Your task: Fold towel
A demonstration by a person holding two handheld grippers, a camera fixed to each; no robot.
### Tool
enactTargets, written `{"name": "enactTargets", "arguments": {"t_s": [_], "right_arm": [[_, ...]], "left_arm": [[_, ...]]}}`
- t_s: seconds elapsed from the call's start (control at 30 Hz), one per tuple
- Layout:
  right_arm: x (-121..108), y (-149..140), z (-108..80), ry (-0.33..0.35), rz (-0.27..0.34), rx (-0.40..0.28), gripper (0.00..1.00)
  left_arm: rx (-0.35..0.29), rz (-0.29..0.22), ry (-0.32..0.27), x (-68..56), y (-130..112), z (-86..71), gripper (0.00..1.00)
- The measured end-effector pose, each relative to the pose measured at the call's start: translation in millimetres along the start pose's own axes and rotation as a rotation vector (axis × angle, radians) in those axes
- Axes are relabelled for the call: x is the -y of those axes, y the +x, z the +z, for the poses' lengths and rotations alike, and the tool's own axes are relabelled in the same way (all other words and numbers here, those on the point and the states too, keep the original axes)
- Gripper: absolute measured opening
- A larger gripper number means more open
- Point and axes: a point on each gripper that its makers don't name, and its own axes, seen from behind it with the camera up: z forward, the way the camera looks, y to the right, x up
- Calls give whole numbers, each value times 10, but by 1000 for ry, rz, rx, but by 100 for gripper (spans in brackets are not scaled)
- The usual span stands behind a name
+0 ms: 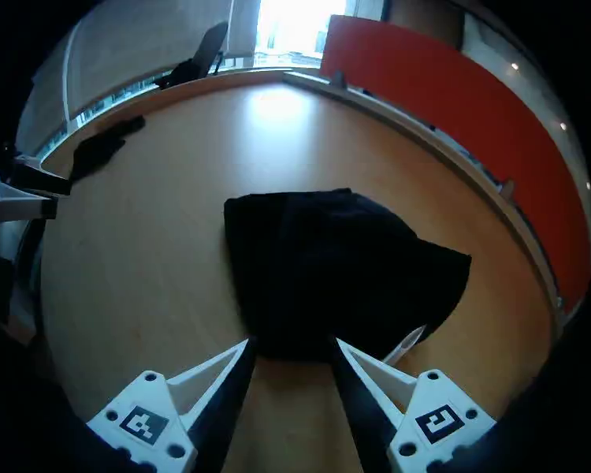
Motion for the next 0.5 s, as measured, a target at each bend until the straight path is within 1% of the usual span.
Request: {"name": "enactTargets", "arguments": {"t_s": [0.1, 0.27, 0.5], "right_arm": [[1, -19, -2, -11, 16, 2, 60], [9, -36, -7, -29, 42, 4, 60], [16, -39, -1, -49, 44, 6, 60]], "left_arm": [[1, -3, 0, -2, -16, 1, 98], [2, -4, 0, -6, -34, 2, 98], [1, -5, -1, -13, -33, -6, 98]]}}
